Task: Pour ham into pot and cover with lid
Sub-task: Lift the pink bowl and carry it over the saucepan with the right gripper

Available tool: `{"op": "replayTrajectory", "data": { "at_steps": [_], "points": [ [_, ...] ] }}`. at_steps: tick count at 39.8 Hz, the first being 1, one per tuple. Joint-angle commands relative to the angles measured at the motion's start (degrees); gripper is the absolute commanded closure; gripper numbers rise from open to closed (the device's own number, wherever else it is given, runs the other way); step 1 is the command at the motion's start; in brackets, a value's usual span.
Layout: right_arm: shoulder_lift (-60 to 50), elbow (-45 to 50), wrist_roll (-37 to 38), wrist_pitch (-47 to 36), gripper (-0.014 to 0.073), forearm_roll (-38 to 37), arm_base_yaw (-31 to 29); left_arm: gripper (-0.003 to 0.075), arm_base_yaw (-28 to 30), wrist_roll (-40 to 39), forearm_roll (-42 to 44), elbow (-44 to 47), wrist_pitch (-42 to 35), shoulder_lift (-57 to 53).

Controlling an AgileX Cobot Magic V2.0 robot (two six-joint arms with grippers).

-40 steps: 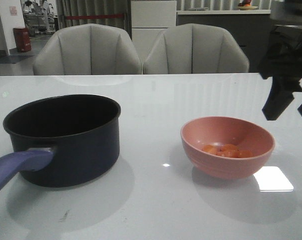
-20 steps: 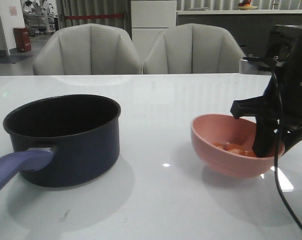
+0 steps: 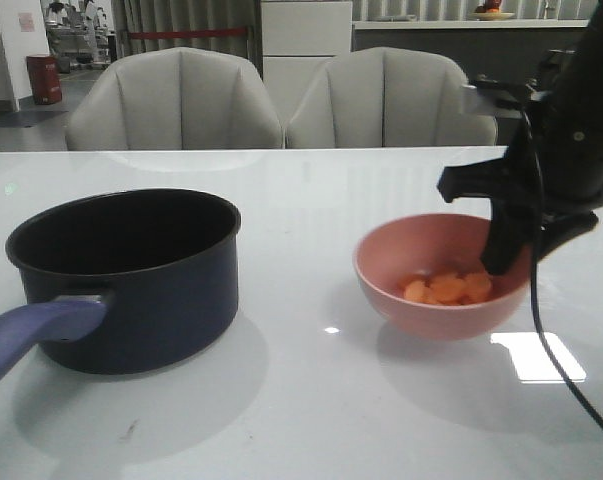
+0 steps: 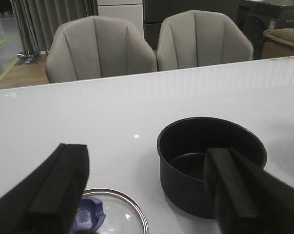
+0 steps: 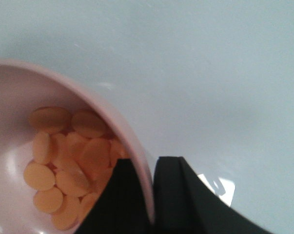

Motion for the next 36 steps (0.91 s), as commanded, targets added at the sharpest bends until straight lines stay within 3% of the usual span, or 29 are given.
{"op": "replayTrajectory", "data": {
  "at_steps": [1, 7, 17, 36],
  "points": [
    [-5.99, -2.79, -1.72, -7.02, 0.0459, 0.36, 3.71, 0.0187, -0.53, -0.04, 0.13, -1.32, -4.46, 0.73],
    [-10.1, -3.94, -1.67, -14.15, 0.0459, 1.63, 9.31, 0.0187, -0.53, -0.04, 0.13, -1.32, -4.46, 0.73],
    [-7.62, -12.94, -2.48, -19.95, 0.046, 1.12, 16.69, 0.0187, -0.53, -0.04, 0.13, -1.32, -4.46, 0.73],
    [3.36, -15.16, -5.82, -55.7, 0.046, -8.9, 22.5, 0.0187, -0.53, -0.04, 0.13, -1.32, -4.46, 0.73]
  ]
}}
